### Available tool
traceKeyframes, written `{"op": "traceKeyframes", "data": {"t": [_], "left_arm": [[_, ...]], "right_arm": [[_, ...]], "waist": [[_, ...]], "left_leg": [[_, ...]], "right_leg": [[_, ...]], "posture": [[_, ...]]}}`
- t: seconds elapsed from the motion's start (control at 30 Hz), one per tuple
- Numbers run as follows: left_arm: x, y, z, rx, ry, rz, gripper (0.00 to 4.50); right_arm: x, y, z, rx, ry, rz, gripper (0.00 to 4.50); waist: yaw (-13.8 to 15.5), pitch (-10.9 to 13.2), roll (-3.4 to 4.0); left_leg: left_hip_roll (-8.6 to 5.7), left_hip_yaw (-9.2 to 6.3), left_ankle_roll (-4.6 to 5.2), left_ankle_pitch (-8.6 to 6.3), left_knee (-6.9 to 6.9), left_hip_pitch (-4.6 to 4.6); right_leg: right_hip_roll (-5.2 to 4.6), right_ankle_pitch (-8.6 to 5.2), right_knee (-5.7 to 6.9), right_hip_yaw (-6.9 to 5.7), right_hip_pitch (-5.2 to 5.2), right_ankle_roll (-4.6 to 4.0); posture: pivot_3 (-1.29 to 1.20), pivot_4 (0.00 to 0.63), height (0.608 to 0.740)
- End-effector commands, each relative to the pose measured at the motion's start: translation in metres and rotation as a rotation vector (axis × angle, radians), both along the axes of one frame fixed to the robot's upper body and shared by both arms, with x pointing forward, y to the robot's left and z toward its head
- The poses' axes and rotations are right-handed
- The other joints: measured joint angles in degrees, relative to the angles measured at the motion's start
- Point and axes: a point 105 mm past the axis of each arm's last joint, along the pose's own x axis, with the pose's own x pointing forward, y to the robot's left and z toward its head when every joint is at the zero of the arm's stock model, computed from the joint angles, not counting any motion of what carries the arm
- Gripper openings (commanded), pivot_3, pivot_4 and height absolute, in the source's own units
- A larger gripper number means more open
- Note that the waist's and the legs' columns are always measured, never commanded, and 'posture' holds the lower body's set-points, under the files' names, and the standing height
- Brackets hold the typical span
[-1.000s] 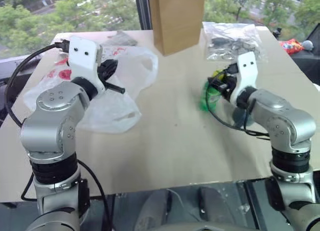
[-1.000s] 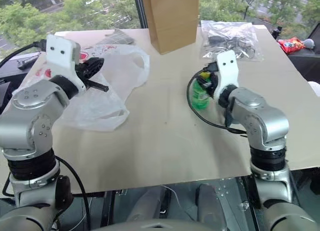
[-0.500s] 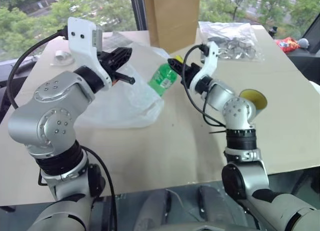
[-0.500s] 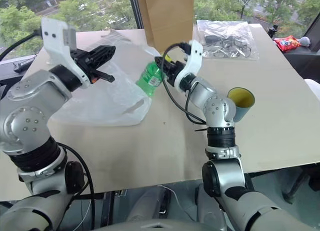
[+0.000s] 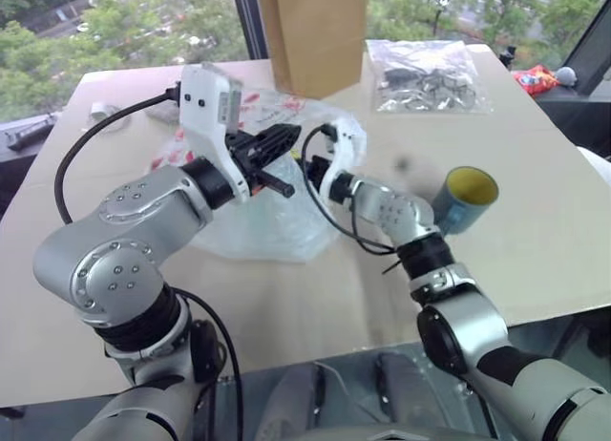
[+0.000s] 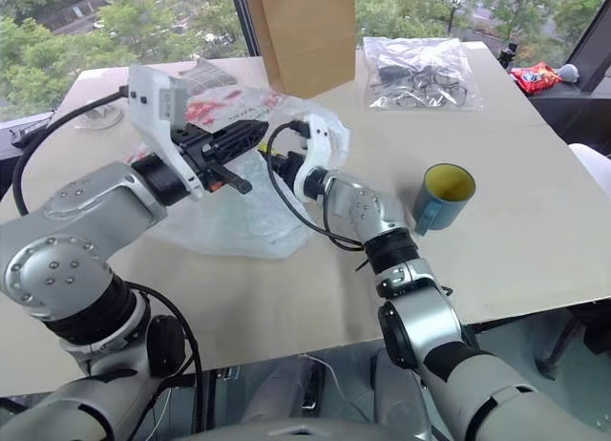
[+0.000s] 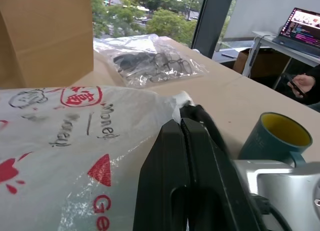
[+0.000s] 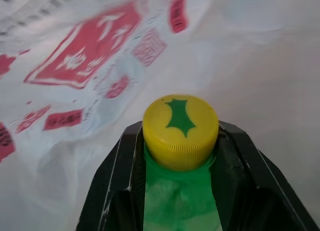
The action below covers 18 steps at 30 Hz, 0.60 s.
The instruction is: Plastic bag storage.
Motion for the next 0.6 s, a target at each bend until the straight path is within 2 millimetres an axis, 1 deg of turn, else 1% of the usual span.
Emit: {"op": "traceKeyframes", "data": {"t": [0.03, 0.07, 0.17, 0.2, 0.27, 0.33, 0.4, 0.5, 0.53, 0.6], "left_arm": [[-0.005, -0.002, -0.003, -0.007, -0.013, 0.003, 0.0], [-0.004, -0.001, -0.004, -0.013, -0.009, 0.008, 0.0], [0.0, 0.005, -0.012, -0.014, 0.014, 0.036, 0.0], [0.001, 0.007, -0.014, -0.019, 0.018, 0.041, 0.0], [0.006, 0.01, -0.014, -0.043, 0.019, 0.059, 0.0], [0.012, 0.011, -0.012, -0.067, 0.018, 0.067, 0.0], [0.016, 0.011, -0.012, -0.082, 0.019, 0.064, 0.0], [0.023, 0.008, -0.014, -0.1, 0.026, 0.049, 0.0], [0.025, 0.006, -0.014, -0.108, 0.027, 0.041, 0.0], [0.029, 0.003, -0.014, -0.121, 0.03, 0.024, 0.0]], "right_arm": [[-0.064, 0.095, 0.039, 0.07, -0.149, 0.238, 2.27], [-0.059, 0.091, 0.038, 0.047, -0.181, 0.216, 2.56], [-0.051, 0.071, 0.039, -0.074, -0.382, 0.198, 4.08], [-0.052, 0.065, 0.04, -0.1, -0.436, 0.206, 4.46], [-0.051, 0.045, 0.046, -0.135, -0.515, 0.199, 4.46], [-0.054, 0.02, 0.052, -0.163, -0.568, 0.192, 4.46], [-0.055, -0.001, 0.054, -0.189, -0.584, 0.168, 4.46], [-0.054, -0.042, 0.058, -0.254, -0.601, 0.085, 4.46], [-0.059, -0.054, 0.058, -0.281, -0.619, 0.073, 4.46], [-0.064, -0.07, 0.058, -0.34, -0.646, 0.017, 4.46]], "waist": [[-0.06, 0.0, 0.0], [0.03, 0.0, 0.0], [0.16, 0.0, 0.0], [0.13, 0.0, 0.0], [0.41, -0.01, -0.01], [1.22, -0.01, 0.0], [1.71, -0.01, -0.01], [1.71, -0.01, 0.0], [1.91, -0.01, 0.01], [2.06, -0.01, 0.0]], "left_leg": [[0.01, 0.04, -0.01, 0.0, -0.01, 0.04], [0.04, 0.02, -0.03, 0.01, -0.04, 0.05], [0.04, -0.02, -0.07, 0.0, -0.05, 0.0], [0.03, 0.0, -0.07, 0.0, -0.04, 0.0], [0.02, 0.01, -0.07, 0.0, -0.04, -0.01], [0.03, -0.1, -0.09, 0.0, -0.04, -0.01], [-0.01, -0.16, -0.09, -0.01, 0.03, -0.04], [0.0, -0.13, -0.09, 0.0, 0.06, -0.02], [0.0, -0.12, -0.09, 0.0, 0.06, -0.02], [-0.01, -0.17, -0.09, 0.0, 0.04, -0.03]], "right_leg": [[0.02, 0.0, 0.02, 0.04, -0.01, 0.0], [0.05, 0.0, 0.01, 0.03, -0.01, 0.0], [0.05, -0.01, -0.02, 0.0, -0.01, -0.01], [0.03, -0.01, -0.03, 0.02, -0.01, -0.01], [0.03, -0.01, -0.02, 0.03, -0.03, -0.01], [0.03, -0.01, -0.05, -0.05, -0.02, -0.02], [-0.01, -0.01, -0.07, -0.11, 0.0, -0.02], [0.01, -0.01, -0.03, -0.1, 0.03, -0.01], [0.01, -0.01, -0.01, -0.09, 0.04, -0.01], [-0.01, -0.02, -0.05, -0.13, 0.04, -0.02]], "posture": [[0.0, 0.15, 0.74], [0.0, 0.15, 0.74], [0.0, 0.15, 0.74], [0.0, 0.15, 0.74], [0.0, 0.15, 0.74], [0.0, 0.15, 0.74], [0.0, 0.15, 0.74], [0.0, 0.15, 0.74], [0.0, 0.15, 0.74], [0.0, 0.15, 0.74]]}}
